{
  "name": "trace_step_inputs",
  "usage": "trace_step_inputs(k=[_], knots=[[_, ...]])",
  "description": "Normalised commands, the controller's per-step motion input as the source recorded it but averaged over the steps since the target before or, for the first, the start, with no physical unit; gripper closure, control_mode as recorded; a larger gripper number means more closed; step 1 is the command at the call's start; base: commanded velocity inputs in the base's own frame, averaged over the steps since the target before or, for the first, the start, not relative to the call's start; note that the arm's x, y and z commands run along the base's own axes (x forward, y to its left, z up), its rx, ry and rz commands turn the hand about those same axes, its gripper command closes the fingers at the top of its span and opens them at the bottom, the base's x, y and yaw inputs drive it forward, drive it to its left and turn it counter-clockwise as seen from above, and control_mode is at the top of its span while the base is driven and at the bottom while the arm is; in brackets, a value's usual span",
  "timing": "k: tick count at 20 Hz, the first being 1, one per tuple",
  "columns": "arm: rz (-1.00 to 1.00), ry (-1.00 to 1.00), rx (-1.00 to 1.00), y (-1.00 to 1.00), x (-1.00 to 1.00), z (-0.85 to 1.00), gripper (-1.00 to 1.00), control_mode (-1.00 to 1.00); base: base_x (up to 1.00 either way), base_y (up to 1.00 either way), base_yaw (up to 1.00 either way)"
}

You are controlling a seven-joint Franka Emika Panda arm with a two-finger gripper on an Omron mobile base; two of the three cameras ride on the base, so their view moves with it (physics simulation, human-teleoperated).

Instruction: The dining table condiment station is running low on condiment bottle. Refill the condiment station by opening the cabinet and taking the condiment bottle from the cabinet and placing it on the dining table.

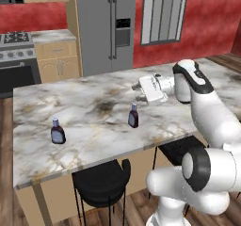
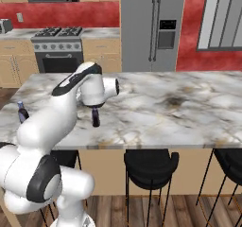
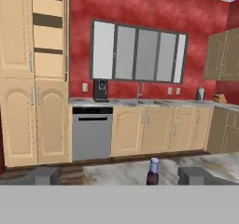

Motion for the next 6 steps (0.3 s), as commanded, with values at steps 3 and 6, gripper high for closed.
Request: trace_step_inputs(k=[3, 6], knots=[[-0.22, 0.00, -0.13, 0.19, -1.00, 0.40, -1.00, -1.00, 0.00, 0.00, 0.00], [-0.21, 0.00, -0.17, 0.20, -1.00, 0.45, -1.00, -1.00, 0.00, 0.00, 0.00]])
